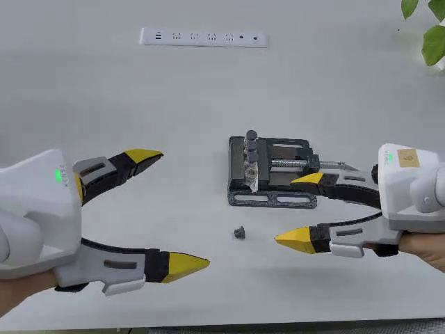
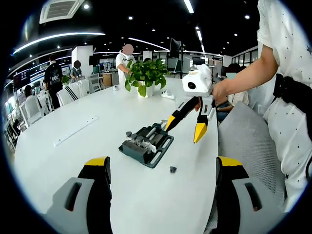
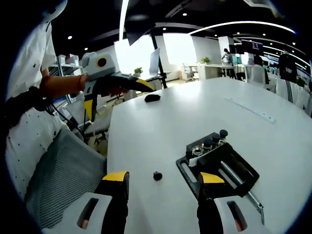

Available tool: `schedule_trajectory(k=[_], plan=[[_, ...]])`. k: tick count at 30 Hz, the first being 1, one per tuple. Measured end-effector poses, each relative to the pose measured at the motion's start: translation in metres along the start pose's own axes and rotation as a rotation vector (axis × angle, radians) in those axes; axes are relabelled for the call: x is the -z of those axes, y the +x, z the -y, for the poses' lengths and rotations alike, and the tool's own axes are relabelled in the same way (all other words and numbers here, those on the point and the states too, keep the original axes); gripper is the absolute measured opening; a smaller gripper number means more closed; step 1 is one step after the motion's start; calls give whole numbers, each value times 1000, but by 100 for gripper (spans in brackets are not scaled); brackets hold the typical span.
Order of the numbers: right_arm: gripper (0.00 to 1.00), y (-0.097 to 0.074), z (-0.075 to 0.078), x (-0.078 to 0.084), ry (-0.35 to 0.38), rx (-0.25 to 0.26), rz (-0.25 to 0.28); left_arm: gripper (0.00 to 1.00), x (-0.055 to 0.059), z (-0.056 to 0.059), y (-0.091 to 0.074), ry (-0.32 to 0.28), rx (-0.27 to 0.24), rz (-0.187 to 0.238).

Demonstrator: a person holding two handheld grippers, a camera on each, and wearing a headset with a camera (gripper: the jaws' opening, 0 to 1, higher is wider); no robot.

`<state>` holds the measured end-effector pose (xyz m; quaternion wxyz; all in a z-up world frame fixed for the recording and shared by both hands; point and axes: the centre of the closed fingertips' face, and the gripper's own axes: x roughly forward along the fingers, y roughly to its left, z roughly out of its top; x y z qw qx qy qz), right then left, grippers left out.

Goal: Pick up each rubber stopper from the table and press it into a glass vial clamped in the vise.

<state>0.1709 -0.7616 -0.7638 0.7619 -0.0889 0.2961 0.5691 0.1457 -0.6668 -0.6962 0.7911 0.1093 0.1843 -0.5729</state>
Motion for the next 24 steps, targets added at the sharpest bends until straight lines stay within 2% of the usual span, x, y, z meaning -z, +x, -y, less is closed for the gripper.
schedule_trajectory(k=[6, 7, 11, 16, 24], plan=[[50, 14, -3, 10, -3, -24, -5, 93, -1, 6, 6, -11, 6, -14], [49, 17, -4, 12, -5, -29, -8, 93, 5, 3, 4, -11, 8, -18], [42, 26, -7, 15, -17, -44, -5, 93, 5, 4, 5, -16, 11, -24], [35, 40, -11, 19, -38, -64, -15, 93, 17, -3, 0, -21, 12, -32], [26, 61, -15, 28, -83, -101, -50, 92, 12, 3, 5, -27, 13, -44]])
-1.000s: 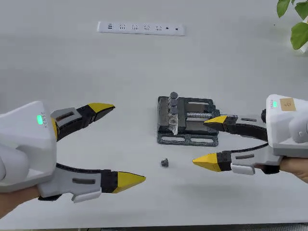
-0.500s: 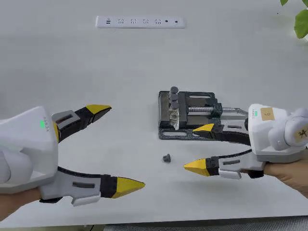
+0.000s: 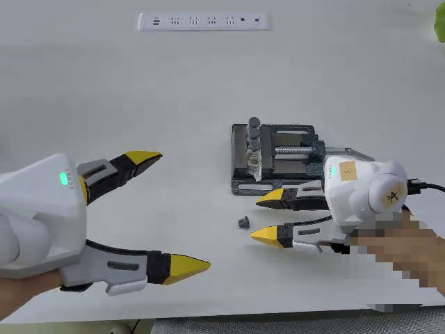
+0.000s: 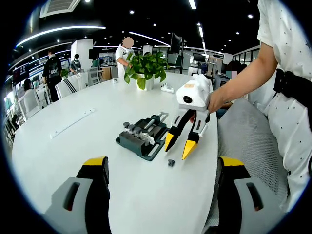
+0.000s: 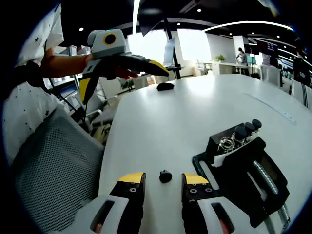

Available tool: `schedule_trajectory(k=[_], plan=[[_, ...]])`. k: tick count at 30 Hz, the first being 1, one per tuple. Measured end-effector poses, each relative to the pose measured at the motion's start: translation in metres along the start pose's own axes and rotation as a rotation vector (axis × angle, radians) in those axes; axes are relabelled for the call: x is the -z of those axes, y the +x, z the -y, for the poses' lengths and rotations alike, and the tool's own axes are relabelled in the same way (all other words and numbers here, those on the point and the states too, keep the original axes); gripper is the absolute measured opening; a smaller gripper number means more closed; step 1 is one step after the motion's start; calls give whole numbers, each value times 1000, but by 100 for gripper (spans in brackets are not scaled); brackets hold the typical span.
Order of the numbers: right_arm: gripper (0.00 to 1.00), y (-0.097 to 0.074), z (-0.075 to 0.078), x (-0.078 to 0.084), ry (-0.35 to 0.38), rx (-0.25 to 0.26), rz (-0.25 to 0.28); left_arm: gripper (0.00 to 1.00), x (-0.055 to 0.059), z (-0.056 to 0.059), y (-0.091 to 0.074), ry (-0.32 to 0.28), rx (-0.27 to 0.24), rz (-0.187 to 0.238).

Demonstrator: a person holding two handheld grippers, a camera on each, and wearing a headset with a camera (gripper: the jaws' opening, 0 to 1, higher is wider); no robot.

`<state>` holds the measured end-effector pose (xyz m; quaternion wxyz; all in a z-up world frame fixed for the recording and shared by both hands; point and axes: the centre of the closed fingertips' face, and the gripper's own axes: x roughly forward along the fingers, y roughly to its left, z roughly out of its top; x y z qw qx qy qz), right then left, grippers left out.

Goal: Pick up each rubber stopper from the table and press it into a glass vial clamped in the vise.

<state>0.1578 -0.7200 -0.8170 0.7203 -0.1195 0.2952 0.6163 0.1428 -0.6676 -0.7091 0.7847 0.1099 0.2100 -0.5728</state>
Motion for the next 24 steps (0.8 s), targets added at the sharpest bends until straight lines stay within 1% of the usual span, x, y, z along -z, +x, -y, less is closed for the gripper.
schedule_trajectory(k=[6, 11, 18, 24], plan=[[20, 6, 3, 6, -30, -9, -30, 92, -4, 1, 3, -5, -1, -1], [16, 7, 3, 7, -45, -25, -38, 92, -5, 1, 4, -8, -2, -1], [14, 11, 4, 8, -56, -38, -41, 92, -8, 1, 5, -12, -1, 3], [12, 13, 3, 9, -65, -44, -48, 91, -7, 0, 4, -14, -1, 4]])
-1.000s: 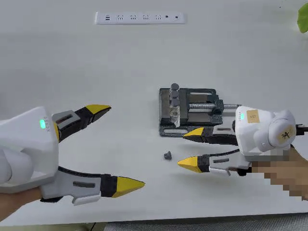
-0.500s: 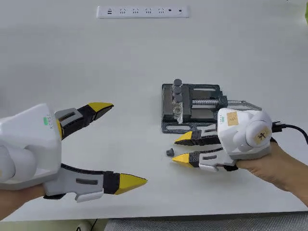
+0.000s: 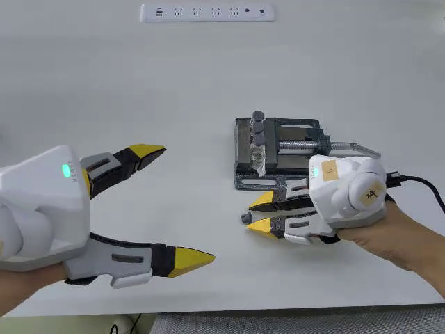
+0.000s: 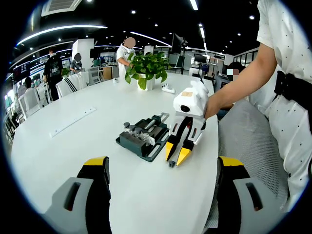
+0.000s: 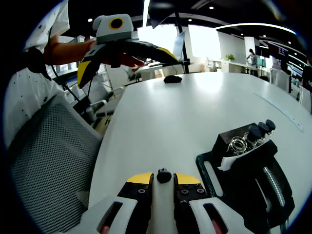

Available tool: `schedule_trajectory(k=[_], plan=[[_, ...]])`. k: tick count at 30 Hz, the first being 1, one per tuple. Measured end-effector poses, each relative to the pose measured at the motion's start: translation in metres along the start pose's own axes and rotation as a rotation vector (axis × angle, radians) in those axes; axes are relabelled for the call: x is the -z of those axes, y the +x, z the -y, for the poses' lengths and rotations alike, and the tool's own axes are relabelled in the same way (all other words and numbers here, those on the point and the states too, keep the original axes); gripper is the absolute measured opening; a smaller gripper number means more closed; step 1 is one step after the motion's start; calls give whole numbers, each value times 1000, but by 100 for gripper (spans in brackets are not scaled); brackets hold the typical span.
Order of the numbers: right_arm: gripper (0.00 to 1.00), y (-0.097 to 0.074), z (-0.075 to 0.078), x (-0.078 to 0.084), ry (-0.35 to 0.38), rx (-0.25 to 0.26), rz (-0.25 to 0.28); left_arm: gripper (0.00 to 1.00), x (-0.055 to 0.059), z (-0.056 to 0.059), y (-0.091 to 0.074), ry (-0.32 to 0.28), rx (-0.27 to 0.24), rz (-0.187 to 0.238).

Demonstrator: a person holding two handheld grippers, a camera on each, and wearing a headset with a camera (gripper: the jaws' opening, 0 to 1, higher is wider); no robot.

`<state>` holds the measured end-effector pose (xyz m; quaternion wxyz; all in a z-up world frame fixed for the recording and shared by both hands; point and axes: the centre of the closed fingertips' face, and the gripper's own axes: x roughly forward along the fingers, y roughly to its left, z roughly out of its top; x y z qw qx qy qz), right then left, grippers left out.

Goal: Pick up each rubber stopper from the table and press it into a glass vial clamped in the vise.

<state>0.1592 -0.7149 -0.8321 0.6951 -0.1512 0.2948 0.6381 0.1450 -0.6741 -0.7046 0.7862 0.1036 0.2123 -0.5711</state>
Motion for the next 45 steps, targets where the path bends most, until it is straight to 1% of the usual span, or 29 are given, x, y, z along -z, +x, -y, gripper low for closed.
schedule_trajectory(k=[10, 21, 25, 28, 30, 31, 33, 34, 36, 37, 39, 40, 41, 42, 43, 44, 45], plan=[[8, 0, 0, 2, -15, -2, -17, 90, 0, 0, 0, 0, 2, 2], [7, 0, 1, 4, -13, 4, -17, 90, 1, -1, 1, 5, 5, 6], [7, -3, 1, 0, -5, 3, -8, 87, 0, -1, 1, 9, 8, 8], [7, -8, -1, -6, -3, 2, 4, 85, -2, -1, 1, 18, 8, 14], [7, -15, -2, -13, 0, 2, 17, 82, -5, -2, 2, 21, 8, 20], [7, -20, -3, -18, 4, 1, 32, 81, -1, -6, 0, 23, 9, 23], [7, -27, -3, -26, 8, 6, 49, 79, 0, -9, -1, 33, 11, 33], [7, -34, -3, -32, 10, 10, 64, 78, -1, -11, -1, 35, 13, 37], [7, -46, -4, -47, 19, 15, 106, 73, -8, -10, 2, 41, 15, 41], [7, -51, -4, -52, 28, 16, 120, 71, -12, -8, 3, 51, 19, 50], [7, -63, -6, -65, 22, 14, 150, 67, -22, -5, 5, 63, 26, 69], [7, -68, -8, -71, 22, 14, 158, 65, -25, -4, 6, 63, 30, 72], [7, -74, -9, -77, 17, 15, 168, 62, -25, -6, 4, 66, 38, 80], [7, -78, -11, -82, 14, 14, 175, 58, -27, -6, 4, 72, 42, 88], [7, -82, -12, -86, 10, 14, 180, 56, -32, -3, 7, 77, 45, 95], [7, -87, -14, -94, 7, 16, 192, 54, -36, -1, 7, 78, 54, 104], [7, -92, -15, -100, 1, 16, 210, 51, -36, -3, 6, 78, 58, 108]])
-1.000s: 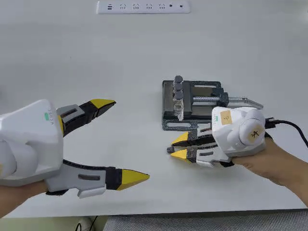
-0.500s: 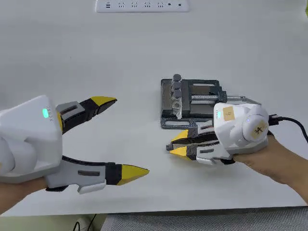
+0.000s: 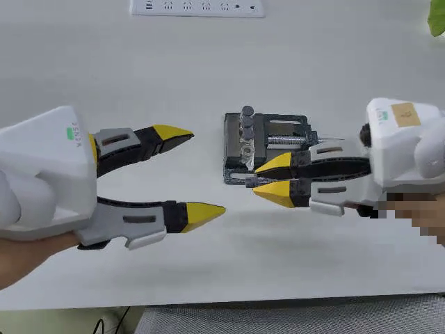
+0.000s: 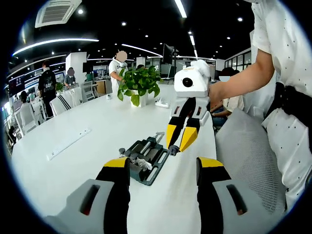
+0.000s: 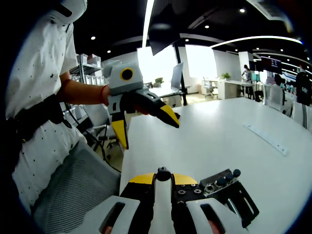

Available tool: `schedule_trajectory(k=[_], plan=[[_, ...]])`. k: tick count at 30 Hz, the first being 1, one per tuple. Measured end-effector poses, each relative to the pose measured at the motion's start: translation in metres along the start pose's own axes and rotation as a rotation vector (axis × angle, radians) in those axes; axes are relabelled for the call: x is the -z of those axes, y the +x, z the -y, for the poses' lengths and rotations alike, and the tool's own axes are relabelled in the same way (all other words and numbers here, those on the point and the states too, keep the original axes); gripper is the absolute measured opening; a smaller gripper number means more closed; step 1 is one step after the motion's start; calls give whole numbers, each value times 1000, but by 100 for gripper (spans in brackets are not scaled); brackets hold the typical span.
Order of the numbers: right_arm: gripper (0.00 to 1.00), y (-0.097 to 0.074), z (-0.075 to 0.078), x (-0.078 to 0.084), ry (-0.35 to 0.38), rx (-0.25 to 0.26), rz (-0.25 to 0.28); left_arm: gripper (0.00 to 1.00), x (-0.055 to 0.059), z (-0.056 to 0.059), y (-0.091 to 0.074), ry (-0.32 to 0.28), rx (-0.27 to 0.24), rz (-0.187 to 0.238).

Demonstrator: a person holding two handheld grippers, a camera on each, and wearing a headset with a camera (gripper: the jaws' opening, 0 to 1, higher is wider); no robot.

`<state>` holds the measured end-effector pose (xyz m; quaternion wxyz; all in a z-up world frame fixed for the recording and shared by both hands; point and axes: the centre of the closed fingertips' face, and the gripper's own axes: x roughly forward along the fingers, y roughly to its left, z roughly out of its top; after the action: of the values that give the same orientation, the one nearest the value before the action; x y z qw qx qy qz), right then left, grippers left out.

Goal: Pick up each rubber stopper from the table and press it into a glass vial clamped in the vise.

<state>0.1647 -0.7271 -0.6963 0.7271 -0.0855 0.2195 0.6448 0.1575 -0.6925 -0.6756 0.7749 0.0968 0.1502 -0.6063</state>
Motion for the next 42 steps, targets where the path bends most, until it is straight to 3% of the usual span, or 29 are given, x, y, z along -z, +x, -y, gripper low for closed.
schedule_trajectory(k=[8, 19, 29, 42], plan=[[7, -11, -16, -41, -17, -20, 70, 31, -34, 17, 14, 29, 56, 62], [7, -16, -22, -48, -25, -31, 95, 12, -59, 34, 23, 47, 99, 98], [7, -18, -27, -56, -29, -32, 105, 8, -70, 44, 28, 57, 127, 114], [7, -20, -29, -58, -32, -35, 101, 5, -70, 44, 23, 60, 138, 128]])
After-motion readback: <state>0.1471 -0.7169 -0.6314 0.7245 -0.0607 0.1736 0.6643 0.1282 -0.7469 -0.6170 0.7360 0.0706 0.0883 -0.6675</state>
